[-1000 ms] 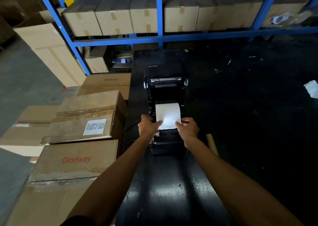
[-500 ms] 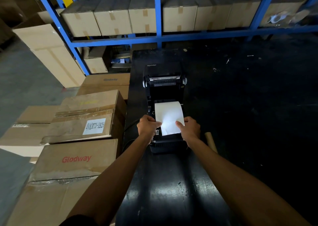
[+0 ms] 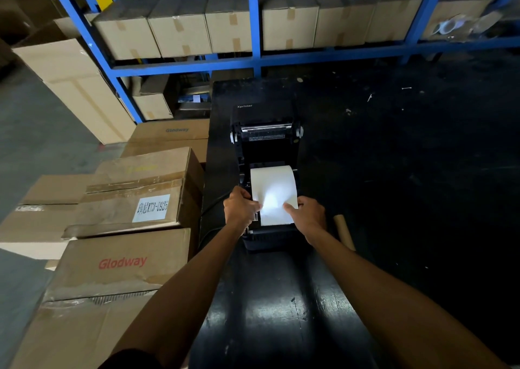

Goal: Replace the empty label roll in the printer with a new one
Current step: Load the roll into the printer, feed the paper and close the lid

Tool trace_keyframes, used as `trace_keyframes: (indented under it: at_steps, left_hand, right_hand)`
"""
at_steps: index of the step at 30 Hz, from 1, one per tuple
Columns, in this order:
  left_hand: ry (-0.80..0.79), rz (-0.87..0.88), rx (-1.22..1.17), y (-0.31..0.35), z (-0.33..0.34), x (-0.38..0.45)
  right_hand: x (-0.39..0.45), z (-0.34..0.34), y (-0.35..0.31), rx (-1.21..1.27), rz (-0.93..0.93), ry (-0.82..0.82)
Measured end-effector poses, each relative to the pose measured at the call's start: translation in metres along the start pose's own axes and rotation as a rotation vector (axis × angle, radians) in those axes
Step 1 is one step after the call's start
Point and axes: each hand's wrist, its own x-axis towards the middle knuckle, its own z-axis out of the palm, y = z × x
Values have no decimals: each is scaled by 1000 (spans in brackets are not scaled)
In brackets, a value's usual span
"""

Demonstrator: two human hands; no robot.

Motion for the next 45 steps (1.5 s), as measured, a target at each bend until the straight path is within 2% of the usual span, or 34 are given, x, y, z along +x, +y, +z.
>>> trace_keyframes:
  at_steps: [8,18,21,23,26,29,32,37,45]
  left_hand:
    - [28,46,86,-11,-3,6]
    - [7,136,158,-15,-7,8]
    - [92,325,268,-16,-3,-5]
    - [117,590,360,-17,3,-16]
    - [-58,979,506,-23,12,-23]
    - [-150,1192,581,-30,16,-20]
    - [-206,1264,645,-39,14,-16]
    - [-233,1280,720,-40,8,-12]
    - [-195,1293,799,-37,13,-15]
  right_hand:
    - [1,5,0,-40,-3,2]
    - [7,1,0,103,19,14]
    - [12,-1,2,140,41,-14]
    - [15,-3,4,149,42,-30]
    - [19,-4,7,136,24,-48]
    - [20,-6,7,130,18,-76]
    - [20,-8,7,97,-2,-79]
    - [17,-5,5,44,0,-49]
    - [16,-8,-5,-28,61,-38]
